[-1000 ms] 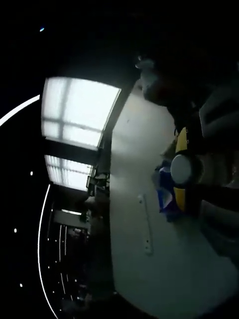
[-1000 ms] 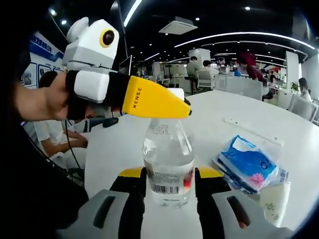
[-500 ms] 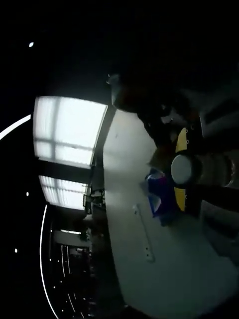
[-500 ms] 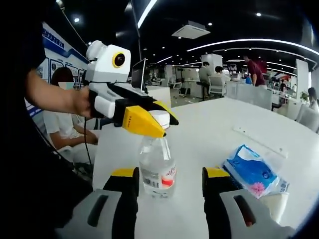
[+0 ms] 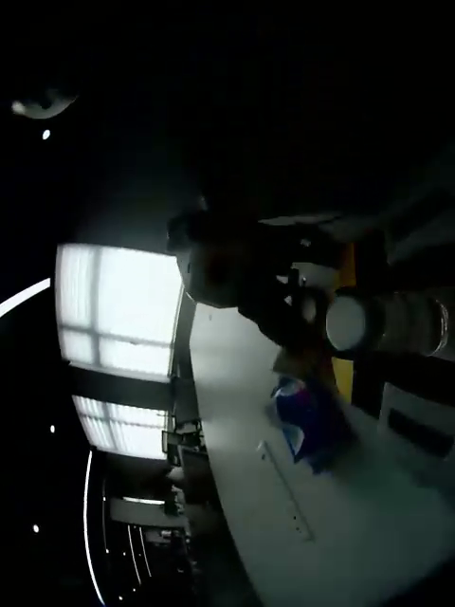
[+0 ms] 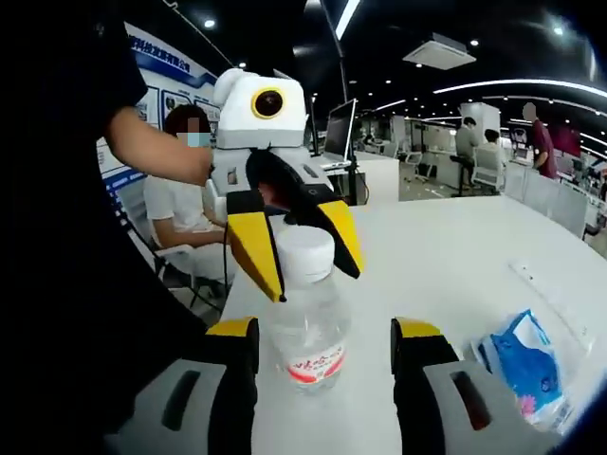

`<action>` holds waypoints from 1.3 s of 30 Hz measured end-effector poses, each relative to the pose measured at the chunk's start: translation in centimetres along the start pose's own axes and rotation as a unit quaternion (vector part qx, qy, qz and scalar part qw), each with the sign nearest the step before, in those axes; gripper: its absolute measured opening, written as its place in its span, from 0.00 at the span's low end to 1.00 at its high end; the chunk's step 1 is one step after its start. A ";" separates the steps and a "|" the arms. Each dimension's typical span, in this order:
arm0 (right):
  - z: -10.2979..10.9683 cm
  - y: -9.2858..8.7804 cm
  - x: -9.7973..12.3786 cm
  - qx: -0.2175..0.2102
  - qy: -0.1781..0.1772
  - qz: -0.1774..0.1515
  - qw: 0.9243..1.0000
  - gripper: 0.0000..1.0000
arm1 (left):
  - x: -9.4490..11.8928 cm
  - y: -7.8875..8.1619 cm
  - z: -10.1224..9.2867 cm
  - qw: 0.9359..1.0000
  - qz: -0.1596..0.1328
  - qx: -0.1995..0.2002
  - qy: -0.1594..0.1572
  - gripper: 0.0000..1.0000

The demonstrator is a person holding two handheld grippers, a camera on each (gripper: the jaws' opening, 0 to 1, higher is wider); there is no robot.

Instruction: Arrange the tabletop items into an orderly group along one side of the table until the central work area is clear of visible clutter.

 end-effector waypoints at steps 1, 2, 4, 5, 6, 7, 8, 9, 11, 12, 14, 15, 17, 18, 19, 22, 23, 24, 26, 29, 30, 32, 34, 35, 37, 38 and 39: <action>0.1 0.0 -0.2 0.004 0.006 0.003 1.000 0.52 | 0.0 0.0 0.0 1.000 0.000 0.002 -0.002 0.20; 0.2 -0.2 -0.4 0.003 0.014 0.008 1.000 0.52 | 0.0 0.0 -0.1 1.000 0.000 0.000 -0.009 0.20; 0.5 -0.4 -0.7 0.015 0.024 0.014 1.000 0.50 | -0.1 0.0 -0.3 1.000 0.001 -0.004 -0.022 0.20; 0.6 -0.5 -0.8 0.017 0.027 0.017 0.999 0.49 | -0.1 0.0 -0.4 1.000 0.001 -0.008 -0.029 0.20; 0.7 -0.6 -0.9 0.023 0.029 0.020 0.999 0.49 | 0.0 0.0 -0.4 0.999 0.003 -0.012 -0.034 0.20; 0.8 -0.8 -1.0 0.028 0.036 0.021 0.999 0.49 | 0.0 0.0 -0.5 0.999 0.002 -0.012 -0.041 0.20; 0.9 -0.9 -1.2 0.031 0.039 0.021 0.999 0.48 | 0.0 -0.1 -0.4 0.999 0.006 -0.014 -0.051 0.20; 0.9 -0.9 -1.2 0.030 0.041 0.022 0.998 0.48 | -0.1 -0.1 -0.4 0.998 0.010 -0.014 -0.057 0.20; 1.1 -1.0 -1.4 0.037 0.047 0.022 0.998 0.47 | -0.2 -0.1 -0.5 0.997 0.018 -0.022 -0.065 0.20; 1.2 -1.0 -1.5 0.038 0.050 0.023 0.998 0.46 | -0.2 -0.2 -0.5 0.997 0.018 -0.023 -0.068 0.20; 1.4 -1.1 -1.7 0.038 0.054 0.023 0.998 0.43 | -0.2 -0.2 -0.4 0.997 0.018 -0.027 -0.072 0.20; 1.4 -1.1 -1.7 0.040 0.054 0.023 0.997 0.42 | -0.2 -0.2 -0.4 0.997 0.018 -0.031 -0.074 0.20; 1.5 -1.2 -1.9 0.042 0.057 0.022 0.997 0.39 | -0.2 -0.1 -0.4 0.996 0.015 -0.034 -0.079 0.20; 1.6 -1.2 -1.9 0.042 0.059 0.021 0.997 0.37 | -0.2 -0.1 -0.3 0.996 0.014 -0.035 -0.081 0.20; 1.6 -1.2 -2.0 0.041 0.058 0.022 0.997 0.37 | -0.2 -0.1 -0.2 0.996 0.014 -0.035 -0.082 0.20; 1.5 -1.2 -2.0 0.035 0.056 0.019 0.998 0.37 | -0.1 0.0 0.1 0.995 0.012 -0.037 -0.087 0.20; 1.4 -1.2 -2.0 0.034 0.053 0.018 0.998 0.37 | -0.1 0.0 0.1 0.995 0.011 -0.037 -0.088 0.20; 1.4 -1.2 -2.1 0.029 0.052 0.020 0.998 0.36 | -0.1 0.0 0.2 0.996 0.011 -0.032 -0.088 0.20; 1.2 -1.1 -2.2 0.025 0.042 0.025 0.998 0.35 | -0.1 0.0 0.3 0.996 0.010 -0.034 -0.084 0.20; 1.0 -0.9 -2.2 0.021 0.035 0.030 0.999 0.33 | 0.1 0.0 0.5 0.997 0.006 -0.030 -0.075 0.21; 1.0 -0.9 -2.1 0.018 0.033 0.029 0.999 0.33 | 0.2 0.1 0.6 0.997 0.002 -0.028 -0.074 0.21; 0.8 -0.5 -2.0 0.010 0.026 0.027 0.999 0.32 | 0.4 0.4 0.7 0.997 -0.005 -0.024 -0.069 0.21; 0.8 -0.4 -2.0 0.006 0.021 0.025 0.999 0.32 | 0.5 0.6 0.8 0.998 -0.008 -0.027 -0.063 0.21; 0.7 -0.4 -2.0 0.006 0.018 0.024 1.000 0.31 | 0.5 0.6 0.9 0.998 -0.010 -0.025 -0.062 0.21; 0.5 -0.4 -2.0 -0.002 0.004 0.027 1.000 0.31 | 0.5 0.7 1.1 0.998 -0.014 -0.026 -0.050 0.21; 0.5 -0.4 -2.0 -0.005 0.000 0.026 1.000 0.31 | 0.6 0.7 1.1 0.999 -0.014 -0.025 -0.045 0.21; 0.4 -0.4 -2.1 -0.007 -0.005 0.027 1.000 0.31 | 0.6 0.7 1.1 0.999 -0.014 -0.025 -0.043 0.21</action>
Point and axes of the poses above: the point that each gripper's makers call its tool centre point, and the gripper's own axes: x roughly backward along the fingers, z roughly to its left, y roughly out of its top, the point moved 10 cm from there along x, roughly backward along the fingers, and after that the axes turned 3 degrees about -y, right-handed, at the moved point
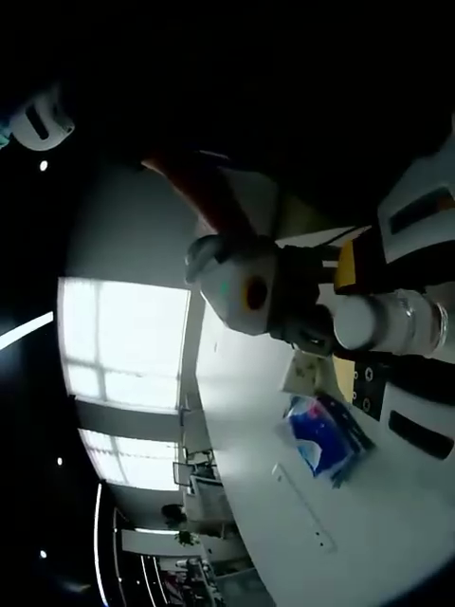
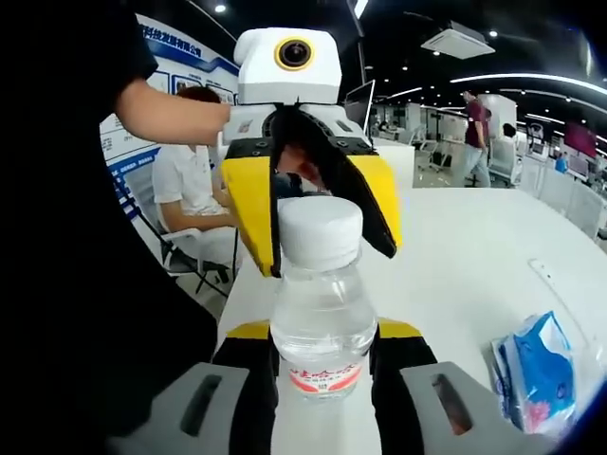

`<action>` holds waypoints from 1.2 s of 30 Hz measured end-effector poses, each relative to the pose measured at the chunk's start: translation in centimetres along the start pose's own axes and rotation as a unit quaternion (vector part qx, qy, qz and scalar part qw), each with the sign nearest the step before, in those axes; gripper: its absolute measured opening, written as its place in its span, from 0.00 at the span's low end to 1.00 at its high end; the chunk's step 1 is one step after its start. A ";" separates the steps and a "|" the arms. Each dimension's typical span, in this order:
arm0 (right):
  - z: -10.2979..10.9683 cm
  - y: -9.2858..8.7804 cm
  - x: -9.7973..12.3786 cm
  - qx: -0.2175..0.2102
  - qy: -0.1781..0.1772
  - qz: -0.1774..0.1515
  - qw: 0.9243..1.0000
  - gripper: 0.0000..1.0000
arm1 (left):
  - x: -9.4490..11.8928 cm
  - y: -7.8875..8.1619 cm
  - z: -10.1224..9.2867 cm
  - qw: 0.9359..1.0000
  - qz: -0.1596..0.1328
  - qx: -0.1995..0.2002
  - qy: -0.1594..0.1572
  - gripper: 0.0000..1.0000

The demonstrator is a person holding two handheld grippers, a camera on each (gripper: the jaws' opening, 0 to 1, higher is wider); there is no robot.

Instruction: Arrange the tabletop items into an orderly group along one side of the table until the central work area is clear of visible clutter.

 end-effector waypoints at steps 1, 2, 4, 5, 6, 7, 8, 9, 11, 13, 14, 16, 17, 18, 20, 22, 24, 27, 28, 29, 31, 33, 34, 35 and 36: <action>0.0 0.0 0.0 0.000 -0.003 0.000 1.000 0.31 | -0.1 0.1 -0.1 1.000 -0.001 0.002 0.006 0.21; 0.0 0.1 0.0 -0.003 -0.009 0.000 1.000 0.31 | -0.1 0.2 -0.1 1.000 -0.003 0.003 0.011 0.21; -0.1 0.1 0.0 -0.009 -0.016 -0.003 1.000 0.31 | -0.2 0.3 -0.1 1.000 -0.007 0.000 0.023 0.22; -0.1 0.2 0.1 -0.013 -0.020 -0.007 1.000 0.31 | -0.1 0.3 0.0 1.000 -0.010 -0.004 0.029 0.22; -0.2 0.2 0.1 -0.015 -0.023 -0.008 1.000 0.31 | -0.1 0.3 0.1 0.999 -0.010 -0.003 0.033 0.23; -0.2 0.3 0.1 -0.019 -0.030 -0.008 0.999 0.31 | -0.2 0.3 0.1 0.999 -0.012 0.001 0.039 0.23; -0.2 0.4 0.0 -0.020 -0.036 -0.008 0.999 0.31 | -0.2 0.3 0.2 0.999 -0.008 0.006 0.052 0.24; -0.3 0.5 0.1 -0.021 -0.041 -0.008 0.999 0.30 | -0.2 0.3 0.2 0.998 -0.005 0.007 0.064 0.25; -0.5 0.7 0.1 -0.035 -0.058 -0.012 0.998 0.30 | -0.2 0.4 0.2 0.995 -0.013 0.004 0.099 0.26; -0.7 0.9 0.1 -0.040 -0.074 -0.013 0.996 0.30 | -0.1 0.4 0.3 0.991 -0.020 0.014 0.132 0.26; -0.8 1.0 0.1 -0.040 -0.080 -0.013 0.996 0.30 | 0.0 0.5 0.3 0.989 -0.025 0.016 0.148 0.27; -0.9 1.2 0.1 -0.051 -0.095 -0.016 0.994 0.31 | 0.1 0.4 0.3 0.983 -0.033 0.023 0.181 0.28; -1.0 1.3 0.1 -0.051 -0.099 -0.016 0.994 0.31 | 0.1 0.4 0.3 0.981 -0.040 0.021 0.189 0.28; -1.1 1.4 0.1 -0.054 -0.109 -0.015 0.992 0.31 | 0.1 0.3 0.3 0.978 -0.047 0.028 0.203 0.28; -1.3 1.4 0.0 -0.058 -0.120 -0.013 0.991 0.31 | 0.2 0.2 0.3 0.972 -0.056 0.045 0.224 0.28; -1.4 1.4 -0.1 -0.060 -0.130 -0.011 0.990 0.31 | 0.2 0.2 0.3 0.965 -0.075 0.063 0.242 0.28; -1.4 1.5 -0.1 -0.062 -0.141 -0.011 0.988 0.31 | 0.1 0.3 0.1 0.964 -0.090 0.078 0.239 0.28; -1.3 1.6 -0.2 -0.062 -0.162 -0.011 0.985 0.31 | 0.1 -0.1 0.3 0.957 -0.079 0.065 0.270 0.28; -1.3 1.7 -0.2 -0.065 -0.171 -0.012 0.983 0.31 | 0.1 -0.2 0.4 0.954 -0.082 0.069 0.278 0.28; -1.3 1.7 -0.3 -0.071 -0.185 -0.015 0.980 0.31 | 0.0 -0.2 0.3 0.952 -0.086 0.076 0.283 0.28; -1.2 1.7 -0.4 -0.073 -0.200 -0.016 0.977 0.31 | -0.1 -0.2 0.4 0.949 -0.095 0.083 0.287 0.28; -1.0 1.6 -0.6 -0.078 -0.210 -0.016 0.974 0.31 | -0.3 -0.3 0.4 0.949 -0.097 0.080 0.289 0.26; -0.9 1.6 -0.7 -0.083 -0.217 -0.016 0.972 0.31 | -0.3 -0.3 0.4 0.948 -0.100 0.082 0.290 0.25; -0.8 1.6 -0.8 -0.086 -0.222 -0.015 0.971 0.31 | -0.3 -0.3 0.6 0.947 -0.107 0.084 0.290 0.25; -0.8 1.6 -0.8 -0.094 -0.233 -0.016 0.968 0.31 | -0.3 -0.2 0.5 0.947 -0.109 0.085 0.291 0.24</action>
Point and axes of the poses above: the point that each gripper's makers call its tool centre point, and the gripper's own axes: x roughly backward along the fingers, z roughly to its left, y roughly out of its top, the point moved 10 cm from there along x, roughly backward along the fingers, and after that the axes turned 3 degrees about -y, right-handed, at the moved point
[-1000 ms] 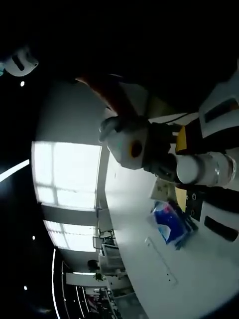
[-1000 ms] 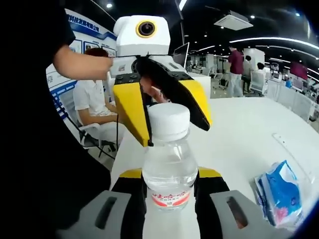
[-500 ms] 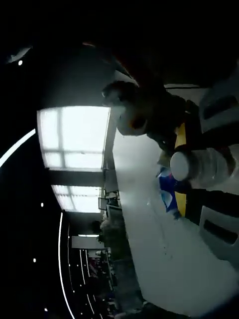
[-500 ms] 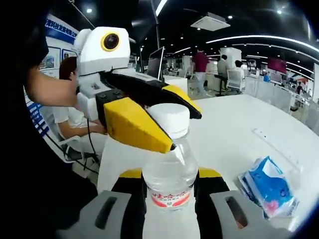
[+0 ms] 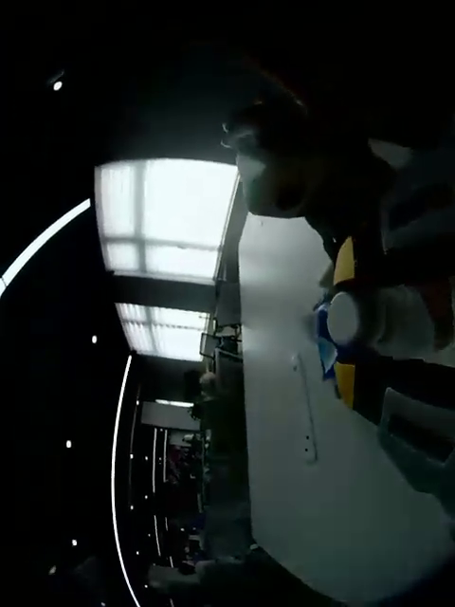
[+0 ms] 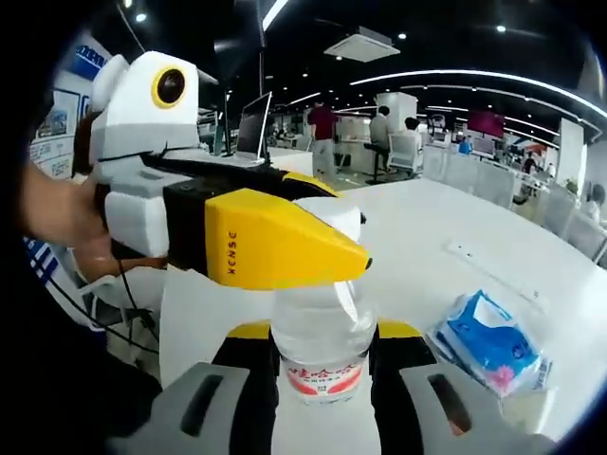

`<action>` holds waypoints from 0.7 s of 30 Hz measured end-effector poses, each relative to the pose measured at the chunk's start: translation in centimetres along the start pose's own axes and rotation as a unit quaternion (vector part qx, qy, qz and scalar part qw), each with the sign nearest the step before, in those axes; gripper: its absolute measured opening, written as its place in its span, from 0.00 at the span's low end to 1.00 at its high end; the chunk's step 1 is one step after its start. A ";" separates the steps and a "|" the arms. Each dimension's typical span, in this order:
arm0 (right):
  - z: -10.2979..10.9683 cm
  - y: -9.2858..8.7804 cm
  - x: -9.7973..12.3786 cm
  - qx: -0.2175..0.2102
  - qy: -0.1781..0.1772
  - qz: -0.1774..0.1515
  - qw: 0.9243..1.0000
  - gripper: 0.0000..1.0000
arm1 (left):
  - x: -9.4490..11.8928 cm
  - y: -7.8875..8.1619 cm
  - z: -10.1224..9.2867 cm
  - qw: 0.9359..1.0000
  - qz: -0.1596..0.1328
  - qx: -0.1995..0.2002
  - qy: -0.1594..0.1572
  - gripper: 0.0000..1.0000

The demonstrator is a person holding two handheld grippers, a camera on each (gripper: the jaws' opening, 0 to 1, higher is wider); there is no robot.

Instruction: Arrange the tabletop items into an orderly group along one side of the table until the central work area is clear of visible clutter.

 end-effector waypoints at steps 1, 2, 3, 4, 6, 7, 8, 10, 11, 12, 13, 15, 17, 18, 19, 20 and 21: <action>0.0 0.0 0.0 -0.005 -0.006 0.000 1.000 0.31 | 0.0 0.1 0.0 1.000 -0.001 0.000 0.003 0.23; 0.1 0.0 0.1 -0.011 -0.016 -0.002 1.000 0.31 | 0.0 0.1 -0.1 1.000 -0.002 -0.001 0.006 0.23; 0.1 0.0 0.1 -0.017 -0.026 -0.001 1.000 0.31 | -0.1 0.1 -0.1 1.000 -0.003 -0.002 0.008 0.23; 0.2 0.1 0.1 -0.019 -0.032 -0.002 0.999 0.31 | -0.1 0.1 -0.2 1.000 -0.005 -0.002 0.010 0.22; 0.3 0.2 0.0 -0.025 -0.039 -0.002 0.999 0.31 | -0.2 0.1 -0.3 1.000 -0.007 -0.001 0.011 0.22; 0.4 0.3 0.0 -0.026 -0.044 -0.002 0.999 0.31 | -0.2 0.1 -0.4 1.000 -0.010 -0.002 0.014 0.23; 0.5 0.4 0.0 -0.026 -0.047 -0.003 0.999 0.31 | -0.3 0.1 -0.5 1.000 -0.010 -0.004 0.016 0.23; 0.6 0.4 0.0 -0.034 -0.052 -0.003 0.998 0.31 | -0.3 0.1 -0.5 1.000 -0.010 -0.004 0.016 0.23; 0.7 0.4 0.0 -0.037 -0.055 -0.002 0.998 0.31 | -0.3 0.2 -0.6 1.000 -0.009 -0.005 0.016 0.23; 0.8 0.4 0.0 -0.036 -0.058 0.000 0.998 0.31 | -0.3 0.2 -0.7 1.000 -0.007 -0.006 0.016 0.23; 0.8 0.3 0.0 -0.036 -0.060 0.000 0.998 0.31 | -0.3 0.1 -0.6 1.000 -0.004 -0.013 0.016 0.23; 0.8 0.3 -0.1 -0.039 -0.061 0.000 0.997 0.31 | -0.3 0.0 -0.5 1.000 -0.001 -0.022 0.015 0.21; 0.8 0.4 -0.1 -0.041 -0.062 0.000 0.997 0.31 | -0.2 0.0 -0.5 1.000 0.000 -0.017 0.013 0.21; 0.8 0.4 -0.1 -0.042 -0.062 0.000 0.997 0.31 | -0.2 -0.1 -0.4 1.000 0.000 -0.016 0.012 0.21; 0.8 0.4 -0.1 -0.044 -0.062 0.000 0.997 0.31 | -0.2 -0.1 -0.4 1.000 -0.001 -0.020 0.011 0.21; 0.8 0.3 -0.1 -0.045 -0.062 0.000 0.997 0.31 | -0.2 0.0 -0.4 1.000 -0.001 -0.022 0.010 0.22; 0.8 0.4 -0.2 -0.048 -0.062 -0.001 0.997 0.31 | -0.3 0.0 -0.4 1.000 -0.002 -0.022 0.008 0.22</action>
Point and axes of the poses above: the point that each gripper's makers call its tool centre point, and the gripper's own axes: x roughly backward along the fingers, z roughly to its left, y roughly out of its top, the point moved 10 cm from there along x, roughly backward along the fingers, and after that the axes turned 3 degrees about -y, right-handed, at the moved point
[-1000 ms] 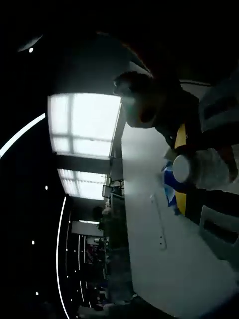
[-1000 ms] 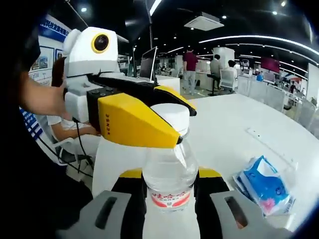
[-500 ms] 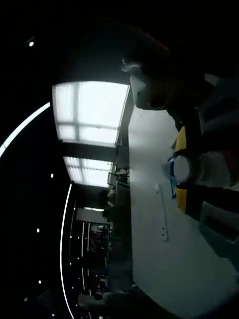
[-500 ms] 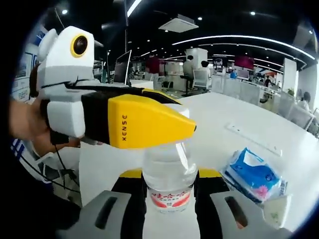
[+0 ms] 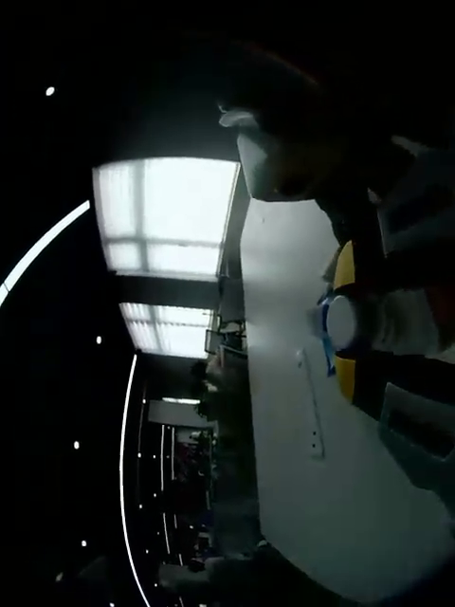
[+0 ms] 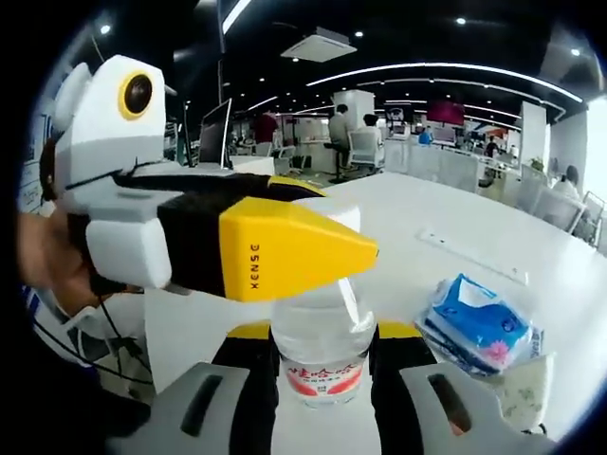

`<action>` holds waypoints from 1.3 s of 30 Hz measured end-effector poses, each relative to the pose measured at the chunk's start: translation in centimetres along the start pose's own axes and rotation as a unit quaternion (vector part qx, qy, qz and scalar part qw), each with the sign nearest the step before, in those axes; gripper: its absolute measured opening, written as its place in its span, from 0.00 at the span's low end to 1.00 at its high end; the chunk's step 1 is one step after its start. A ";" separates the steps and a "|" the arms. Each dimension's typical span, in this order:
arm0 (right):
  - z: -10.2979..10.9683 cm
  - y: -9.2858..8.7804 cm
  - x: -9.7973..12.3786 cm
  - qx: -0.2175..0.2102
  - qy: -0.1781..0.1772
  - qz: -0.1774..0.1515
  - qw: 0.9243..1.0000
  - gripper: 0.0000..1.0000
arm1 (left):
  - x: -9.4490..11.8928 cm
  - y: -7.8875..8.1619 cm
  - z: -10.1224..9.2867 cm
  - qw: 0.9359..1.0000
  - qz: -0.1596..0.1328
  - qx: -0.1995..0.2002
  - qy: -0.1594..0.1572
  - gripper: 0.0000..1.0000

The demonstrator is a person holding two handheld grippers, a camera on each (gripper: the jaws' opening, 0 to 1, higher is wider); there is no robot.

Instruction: Arrange the tabletop items into an orderly group along one side of the table until the central work area is clear of visible clutter.

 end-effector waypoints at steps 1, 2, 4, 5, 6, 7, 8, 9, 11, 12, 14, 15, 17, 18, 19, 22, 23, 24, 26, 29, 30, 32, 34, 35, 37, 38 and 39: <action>0.0 0.0 0.0 0.000 0.000 0.000 1.000 0.31 | 0.0 0.0 0.0 1.000 -0.001 0.000 -0.003 0.22; 0.0 0.0 0.0 -0.001 0.000 0.000 1.000 0.31 | -0.1 0.1 0.0 1.000 -0.002 0.003 -0.006 0.21; 0.0 0.1 0.1 -0.003 -0.002 -0.002 1.000 0.31 | -0.1 0.2 0.1 1.000 -0.003 0.006 -0.011 0.21; 0.0 0.1 0.1 -0.002 -0.003 -0.002 1.000 0.31 | -0.1 0.2 0.0 1.000 -0.002 0.005 -0.013 0.21; 0.0 0.1 0.2 -0.003 -0.004 -0.003 1.000 0.31 | -0.2 0.3 0.0 1.000 0.000 0.008 -0.015 0.21; 0.0 0.1 0.2 -0.002 -0.003 -0.003 1.000 0.31 | -0.2 0.4 0.0 1.000 0.002 0.005 -0.016 0.20; 0.0 0.1 0.2 -0.002 -0.003 -0.003 1.000 0.31 | -0.2 0.4 0.0 1.000 0.003 0.007 -0.017 0.20; 0.0 0.0 0.3 -0.003 -0.002 -0.003 1.000 0.32 | -0.2 0.4 0.0 1.000 0.005 0.010 -0.018 0.19; -0.1 0.0 0.3 0.000 -0.003 -0.002 1.000 0.33 | -0.3 0.4 0.1 1.000 0.012 0.016 -0.019 0.19; -0.1 -0.1 0.3 0.000 -0.004 -0.001 1.000 0.33 | -0.3 0.4 0.1 1.000 0.014 0.019 -0.021 0.19; -0.1 -0.1 0.3 -0.001 -0.004 -0.003 1.000 0.34 | -0.3 0.4 0.1 0.999 0.016 0.024 -0.024 0.18; 0.0 -0.1 0.5 0.001 -0.007 -0.007 1.000 0.34 | -0.3 0.5 0.2 0.999 0.015 0.024 -0.025 0.18; 0.0 0.0 0.5 0.004 -0.011 -0.012 1.000 0.35 | -0.2 0.7 0.3 0.999 0.013 0.028 -0.028 0.18; 0.0 0.1 0.6 0.003 -0.011 -0.014 1.000 0.35 | -0.2 0.8 0.4 0.999 0.013 0.031 -0.027 0.17; 0.0 0.3 0.7 0.001 -0.010 -0.018 1.000 0.35 | -0.2 0.9 0.5 0.999 0.011 0.033 -0.030 0.17; 0.1 0.4 0.8 -0.002 -0.011 -0.022 1.000 0.36 | -0.3 1.2 0.6 0.999 0.015 0.034 -0.034 0.17; 0.1 0.4 0.8 -0.001 -0.012 -0.023 1.000 0.36 | -0.3 1.2 0.7 0.999 0.016 0.033 -0.035 0.17; 0.0 0.5 0.8 -0.003 -0.011 -0.025 1.000 0.36 | -0.4 1.3 0.8 0.999 0.019 0.031 -0.039 0.17; -0.1 0.6 0.8 -0.004 -0.009 -0.028 1.000 0.36 | -0.4 1.5 1.0 0.998 0.021 0.032 -0.043 0.17; -0.3 0.7 0.9 -0.008 -0.006 -0.032 0.999 0.36 | -0.6 1.9 1.3 0.998 0.022 0.028 -0.047 0.17; -0.3 0.7 0.9 -0.008 -0.004 -0.030 0.999 0.37 | -0.7 2.0 1.5 0.998 0.022 0.026 -0.048 0.17; -0.3 0.4 1.0 -0.008 -0.002 -0.027 1.000 0.41 | -0.8 2.3 1.9 0.998 0.022 0.020 -0.048 0.17; -0.4 0.1 1.2 -0.013 -0.002 -0.030 0.999 0.44 | -0.8 2.5 2.3 0.998 0.021 0.017 -0.050 0.17; -0.6 0.1 1.4 -0.015 -0.003 -0.030 0.999 0.44 | -0.8 2.7 2.7 0.998 0.019 0.016 -0.052 0.17; -0.7 0.1 1.6 -0.018 -0.002 -0.028 0.999 0.49 | -0.8 2.9 3.5 0.998 0.018 0.015 -0.054 0.17; -0.7 0.2 1.7 -0.021 -0.001 -0.024 0.999 0.52 | -0.8 3.0 3.6 0.998 0.017 0.016 -0.056 0.17; -0.7 0.3 1.9 -0.023 0.000 -0.024 0.999 0.56 | -0.8 3.1 4.0 0.998 0.018 0.013 -0.057 0.17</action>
Point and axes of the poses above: the point that each gripper's makers call its tool centre point, and the gripper's own axes: x roughly backward along the fingers, z roughly to its left, y roughly out of its top, the point moved 10 cm from there along x, roughly backward along the fingers, and after that the axes turned 3 degrees about -y, right-handed, at the moved point
